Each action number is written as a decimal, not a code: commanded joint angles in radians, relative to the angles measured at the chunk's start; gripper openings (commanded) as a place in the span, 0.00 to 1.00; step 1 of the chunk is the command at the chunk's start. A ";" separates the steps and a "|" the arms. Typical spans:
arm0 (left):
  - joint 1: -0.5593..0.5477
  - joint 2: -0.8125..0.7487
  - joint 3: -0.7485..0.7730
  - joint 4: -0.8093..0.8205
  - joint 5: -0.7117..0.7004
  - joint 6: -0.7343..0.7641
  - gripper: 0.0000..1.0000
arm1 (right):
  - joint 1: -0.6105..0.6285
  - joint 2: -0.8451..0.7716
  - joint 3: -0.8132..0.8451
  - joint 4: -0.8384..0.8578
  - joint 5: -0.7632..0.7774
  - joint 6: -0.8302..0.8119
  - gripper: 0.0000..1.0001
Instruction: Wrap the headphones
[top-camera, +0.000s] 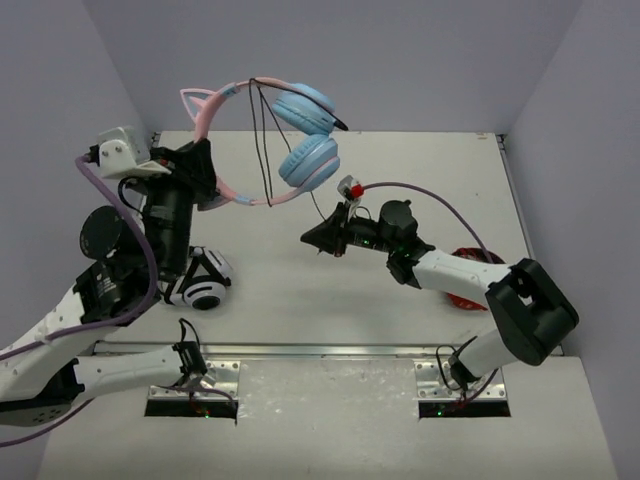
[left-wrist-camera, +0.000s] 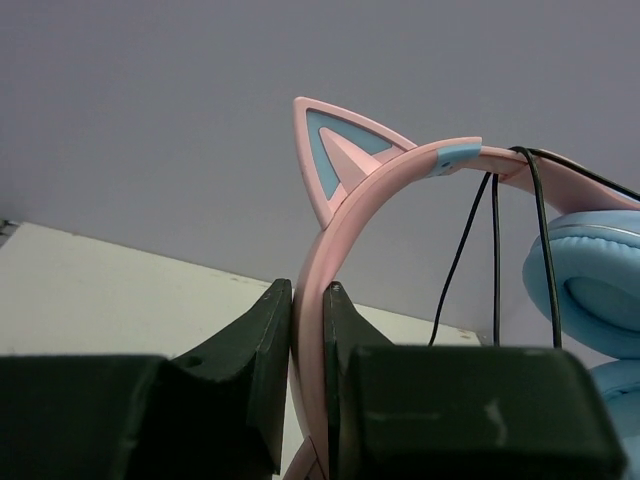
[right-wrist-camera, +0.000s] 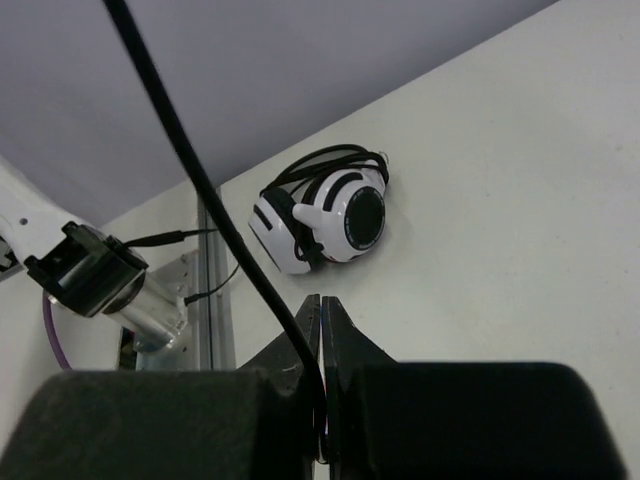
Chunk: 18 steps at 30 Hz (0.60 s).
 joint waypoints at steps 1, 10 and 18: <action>-0.009 0.071 0.065 0.209 -0.187 0.064 0.00 | 0.040 -0.049 -0.045 0.036 0.079 -0.031 0.01; 0.208 0.296 0.192 0.106 -0.127 -0.039 0.00 | 0.242 -0.277 -0.159 -0.086 0.249 -0.195 0.01; 0.382 0.433 0.206 0.067 -0.089 -0.096 0.00 | 0.308 -0.391 -0.041 -0.445 0.220 -0.310 0.01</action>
